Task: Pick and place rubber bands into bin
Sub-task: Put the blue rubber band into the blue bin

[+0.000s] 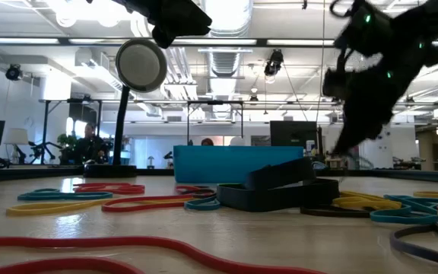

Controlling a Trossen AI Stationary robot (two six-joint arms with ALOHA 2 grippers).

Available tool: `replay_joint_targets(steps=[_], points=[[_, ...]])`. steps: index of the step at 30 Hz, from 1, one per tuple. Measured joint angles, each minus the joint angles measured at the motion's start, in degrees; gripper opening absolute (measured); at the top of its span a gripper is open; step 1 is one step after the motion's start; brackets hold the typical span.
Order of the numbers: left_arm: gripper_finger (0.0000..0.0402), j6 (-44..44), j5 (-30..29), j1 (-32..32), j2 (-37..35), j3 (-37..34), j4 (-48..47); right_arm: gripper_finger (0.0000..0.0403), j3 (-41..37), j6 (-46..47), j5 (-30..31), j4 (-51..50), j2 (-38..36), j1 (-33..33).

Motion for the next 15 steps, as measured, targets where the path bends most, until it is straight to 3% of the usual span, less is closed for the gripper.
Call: replay_joint_targets(steps=[6, 15], points=[[0.0109, -0.3, 1.5, -0.8, 0.0, 0.0, -3.9, 0.0009, 4.0, -3.6, 1.6, -0.7, -8.1, -0.2], [0.0109, -2.2, 1.5, -1.3, 0.0, -0.1, -16.5, 0.0009, 10.1, -11.4, 15.3, -0.5, -10.9, -0.8]])
